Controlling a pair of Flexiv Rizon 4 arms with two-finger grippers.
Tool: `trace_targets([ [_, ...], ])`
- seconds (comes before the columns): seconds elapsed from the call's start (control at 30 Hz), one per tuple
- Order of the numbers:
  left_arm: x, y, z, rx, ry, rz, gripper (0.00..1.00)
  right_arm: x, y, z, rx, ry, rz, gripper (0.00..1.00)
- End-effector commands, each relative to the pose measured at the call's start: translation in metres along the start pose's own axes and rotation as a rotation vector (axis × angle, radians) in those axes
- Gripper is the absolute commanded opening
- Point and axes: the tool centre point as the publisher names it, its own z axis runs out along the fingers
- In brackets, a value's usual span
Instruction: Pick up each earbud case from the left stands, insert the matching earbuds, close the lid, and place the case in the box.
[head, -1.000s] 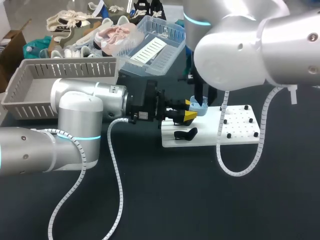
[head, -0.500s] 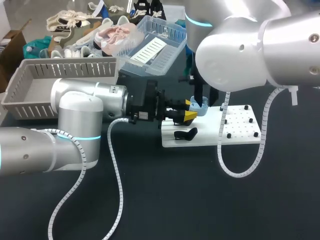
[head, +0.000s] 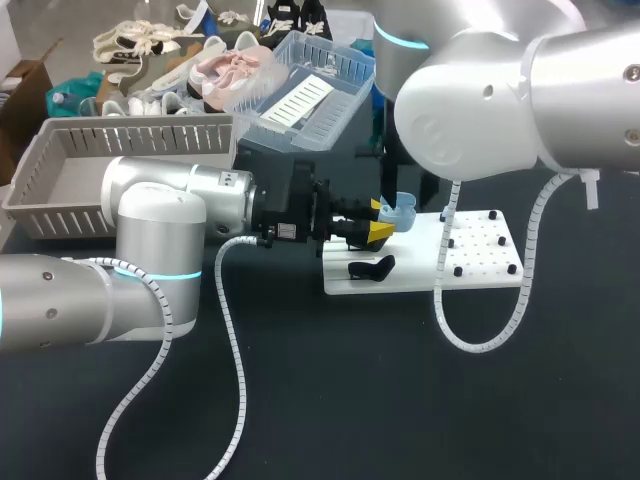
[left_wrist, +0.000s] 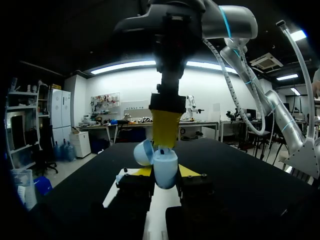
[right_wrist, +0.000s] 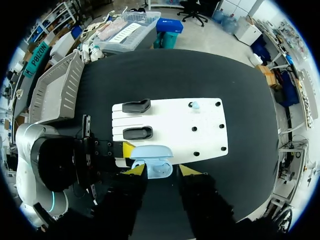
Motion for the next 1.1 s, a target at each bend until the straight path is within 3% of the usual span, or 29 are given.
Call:
trace_targets([
  [0.03, 0.0, -0.001, 0.0, -0.002, -0.001, 0.001, 0.0, 0.006, -0.012, -0.017, -0.065, -0.028, 0.017, 0.44],
  [0.37, 0.0, -0.001, 0.0, -0.002, -0.001, 0.001, 0.0, -0.005, -0.035, -0.035, -0.134, -0.123, 0.135, 0.49],
  [0.47, 0.0, -0.001, 0.0, -0.002, -0.001, 0.001, 0.0, -0.01, -0.043, -0.032, -0.149, -0.147, 0.183, 0.67],
  [0.7, 0.0, -0.001, 0.0, -0.002, -0.001, 0.001, 0.0, -0.021, -0.053, -0.024, -0.187, -0.22, 0.277, 0.69],
  [1.1, 0.0, -0.001, 0.0, -0.002, -0.001, 0.001, 0.0, -0.033, -0.073, 0.0, -0.208, -0.226, 0.381, 0.65],
])
